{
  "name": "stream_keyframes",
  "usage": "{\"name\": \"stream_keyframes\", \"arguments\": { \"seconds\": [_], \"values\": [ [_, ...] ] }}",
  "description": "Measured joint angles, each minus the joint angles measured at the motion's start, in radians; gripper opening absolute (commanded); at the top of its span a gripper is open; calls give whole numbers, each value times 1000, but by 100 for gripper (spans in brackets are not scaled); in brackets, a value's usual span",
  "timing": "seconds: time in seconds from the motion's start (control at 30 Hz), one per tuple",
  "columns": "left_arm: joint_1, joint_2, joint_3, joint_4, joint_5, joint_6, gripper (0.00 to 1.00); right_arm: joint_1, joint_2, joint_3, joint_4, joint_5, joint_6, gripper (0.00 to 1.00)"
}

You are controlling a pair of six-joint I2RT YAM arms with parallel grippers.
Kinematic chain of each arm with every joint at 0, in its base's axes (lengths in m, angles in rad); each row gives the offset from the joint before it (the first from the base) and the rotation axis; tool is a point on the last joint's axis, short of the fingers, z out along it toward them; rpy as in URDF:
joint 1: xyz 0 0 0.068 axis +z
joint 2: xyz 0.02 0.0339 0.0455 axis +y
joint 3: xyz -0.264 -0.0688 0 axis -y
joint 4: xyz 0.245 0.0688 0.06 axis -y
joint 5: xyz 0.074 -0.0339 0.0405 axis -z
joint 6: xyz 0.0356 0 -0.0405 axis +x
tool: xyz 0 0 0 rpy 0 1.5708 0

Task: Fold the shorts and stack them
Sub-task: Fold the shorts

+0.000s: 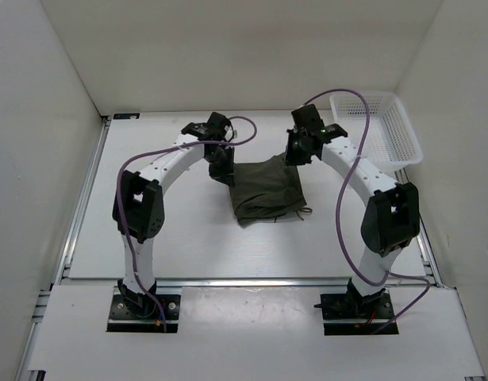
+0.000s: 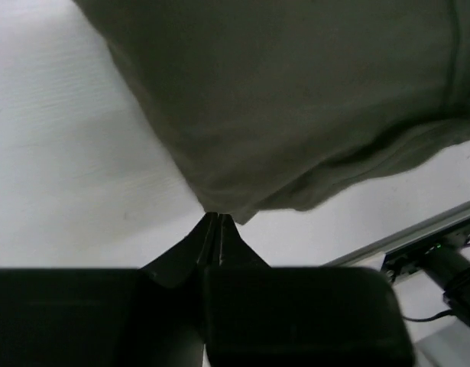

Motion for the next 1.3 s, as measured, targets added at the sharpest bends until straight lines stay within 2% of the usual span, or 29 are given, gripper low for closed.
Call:
{"name": "stream_keyframes", "arguments": {
  "seconds": [0.17,0.37,0.57,0.7,0.93,1.0,1.03,1.07,1.13,1.17,1.27,1.3],
  "values": [
    [-8,112,-32,56,48,-23,10,60,-27,-191,68,-43,14,0],
    [-11,178,-38,84,77,-39,10,35,-16,-409,89,-19,48,0],
    [-15,232,-22,98,84,-48,10,24,19,-412,121,-20,71,0],
    [0,276,60,79,82,-49,10,24,24,-408,134,-57,86,0],
    [121,346,247,58,47,-34,10,86,199,-207,137,-158,114,2],
    [157,345,267,40,28,-26,11,114,208,-187,157,-161,126,20],
    [175,343,271,33,17,-22,16,126,203,-186,157,-157,128,49],
    [188,338,271,26,4,-16,19,136,195,-186,156,-145,134,65],
    [205,320,271,-2,-23,-7,25,152,158,-187,154,-103,130,87],
    [207,307,271,-16,-36,-4,29,156,124,-188,148,-72,121,95],
    [199,230,264,-40,-65,4,39,151,-25,-193,142,41,93,99],
    [194,185,249,-44,-73,5,55,146,-90,-193,142,82,82,99]
  ]
}}
